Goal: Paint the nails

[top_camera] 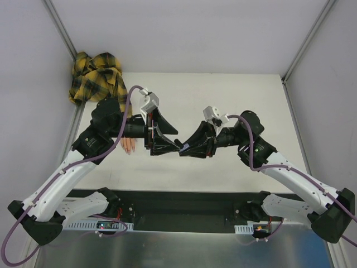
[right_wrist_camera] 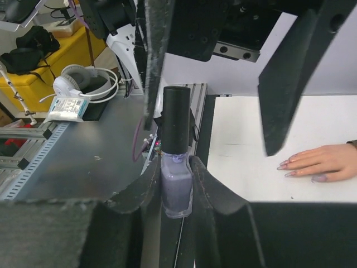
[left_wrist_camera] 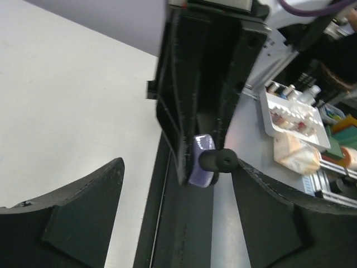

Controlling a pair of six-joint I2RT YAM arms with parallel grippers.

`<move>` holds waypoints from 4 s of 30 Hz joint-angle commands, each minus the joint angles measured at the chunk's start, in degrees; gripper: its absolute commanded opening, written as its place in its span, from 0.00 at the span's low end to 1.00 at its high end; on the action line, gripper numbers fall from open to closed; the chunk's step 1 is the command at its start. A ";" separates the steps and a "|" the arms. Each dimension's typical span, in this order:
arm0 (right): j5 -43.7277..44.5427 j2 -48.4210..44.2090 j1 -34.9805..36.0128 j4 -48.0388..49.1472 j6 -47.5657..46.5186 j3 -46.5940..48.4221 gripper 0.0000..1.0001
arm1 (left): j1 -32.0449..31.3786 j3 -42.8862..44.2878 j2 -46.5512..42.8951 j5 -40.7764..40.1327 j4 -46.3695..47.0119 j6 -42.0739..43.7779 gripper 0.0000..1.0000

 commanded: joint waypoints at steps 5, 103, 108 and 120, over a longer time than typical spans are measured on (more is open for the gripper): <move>9.92 -2.07 1.11 -12.60 -14.00 5.31 0.00 | 1.17 3.08 -3.63 -19.03 -1.81 -7.60 0.85; 13.34 -6.29 6.74 -5.14 -15.07 1.36 0.00 | -13.08 -2.78 -0.18 -19.73 21.84 1.78 0.00; -6.60 -5.23 7.61 -2.15 -11.98 2.94 0.00 | -0.42 -14.85 -1.09 12.92 51.28 -17.80 0.00; 12.89 -4.53 5.68 -8.37 -14.61 3.64 0.00 | -0.49 -6.50 -4.15 -8.39 16.76 -3.75 0.73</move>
